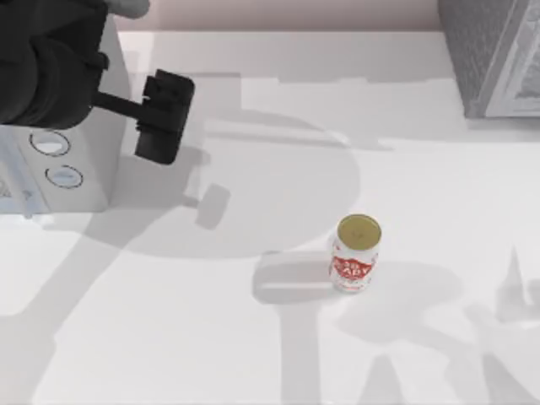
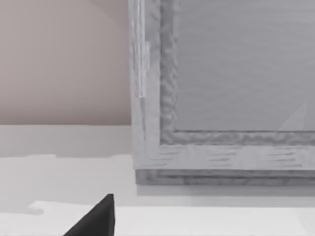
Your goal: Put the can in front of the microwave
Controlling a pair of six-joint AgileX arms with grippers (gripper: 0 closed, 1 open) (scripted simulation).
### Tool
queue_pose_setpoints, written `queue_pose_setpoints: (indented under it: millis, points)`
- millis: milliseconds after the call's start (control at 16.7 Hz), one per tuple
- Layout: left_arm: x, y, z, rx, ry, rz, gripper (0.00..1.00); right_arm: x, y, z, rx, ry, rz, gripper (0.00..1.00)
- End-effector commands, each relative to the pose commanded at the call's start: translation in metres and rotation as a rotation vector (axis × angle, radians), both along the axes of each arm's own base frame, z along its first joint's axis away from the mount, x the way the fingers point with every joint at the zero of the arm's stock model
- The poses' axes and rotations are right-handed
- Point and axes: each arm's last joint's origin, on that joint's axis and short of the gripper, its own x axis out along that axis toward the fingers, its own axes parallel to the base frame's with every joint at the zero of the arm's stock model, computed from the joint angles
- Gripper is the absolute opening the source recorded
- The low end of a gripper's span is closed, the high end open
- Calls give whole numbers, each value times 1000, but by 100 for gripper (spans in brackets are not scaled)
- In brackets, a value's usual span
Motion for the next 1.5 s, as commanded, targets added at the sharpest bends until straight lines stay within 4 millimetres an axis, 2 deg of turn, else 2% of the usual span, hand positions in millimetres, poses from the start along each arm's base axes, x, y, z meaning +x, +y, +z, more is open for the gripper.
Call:
queue_pose_setpoints:
  millis: [180, 360, 600, 780, 1020, 1380, 1500]
  points:
    - [41, -58, 0, 89, 170, -100, 100, 0, 0, 0, 0, 0, 0, 100]
    - [69, -120, -20, 189, 318, -189, 100, 0, 0, 0, 0, 0, 0, 100]
    - [82, -191, -61, 319, 472, -281, 100, 0, 0, 0, 0, 0, 0, 100]
    - [80, -227, -92, 398, 550, -327, 100, 0, 0, 0, 0, 0, 0, 100]
    - [76, -249, -114, 452, 597, -354, 100, 0, 0, 0, 0, 0, 0, 100]
    - [77, -248, -115, 452, 599, -352, 100, 0, 0, 0, 0, 0, 0, 100]
    - [77, -249, -122, 450, 595, -356, 100, 0, 0, 0, 0, 0, 0, 100]
